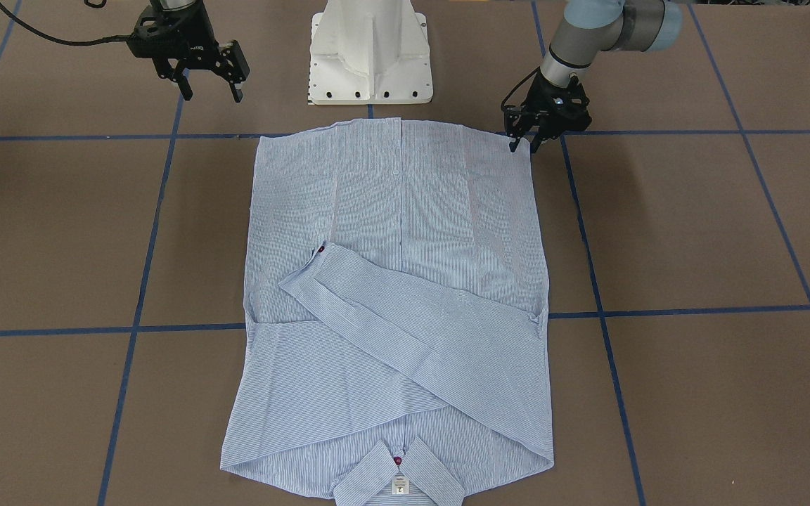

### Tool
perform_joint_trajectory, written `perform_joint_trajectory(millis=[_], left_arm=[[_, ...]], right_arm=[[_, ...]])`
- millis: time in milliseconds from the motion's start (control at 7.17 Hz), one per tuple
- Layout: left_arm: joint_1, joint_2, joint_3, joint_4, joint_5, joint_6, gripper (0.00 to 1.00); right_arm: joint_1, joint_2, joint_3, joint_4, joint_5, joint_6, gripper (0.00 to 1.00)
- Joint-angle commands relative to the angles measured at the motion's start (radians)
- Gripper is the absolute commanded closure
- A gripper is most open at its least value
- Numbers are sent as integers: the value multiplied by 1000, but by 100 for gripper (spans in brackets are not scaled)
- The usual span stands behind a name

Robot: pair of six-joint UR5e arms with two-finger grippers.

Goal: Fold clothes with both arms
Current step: 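Move both grippers to the shirt hem nearest the robot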

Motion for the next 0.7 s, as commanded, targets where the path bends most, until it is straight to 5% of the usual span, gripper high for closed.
perform_joint_trajectory(millis=[0,279,558], left_arm=[[0,-1,-2,-1,-19,-9,100],[4,-1,-3,-1,-17,-9,100],[5,-2,-11,-2,-16,-9,100]], right_arm=[[-2,-9,0,0,2,0,0],[-14,-23,-11,14,2,3,0],[-26,-76,-79,212,-23,28,0]])
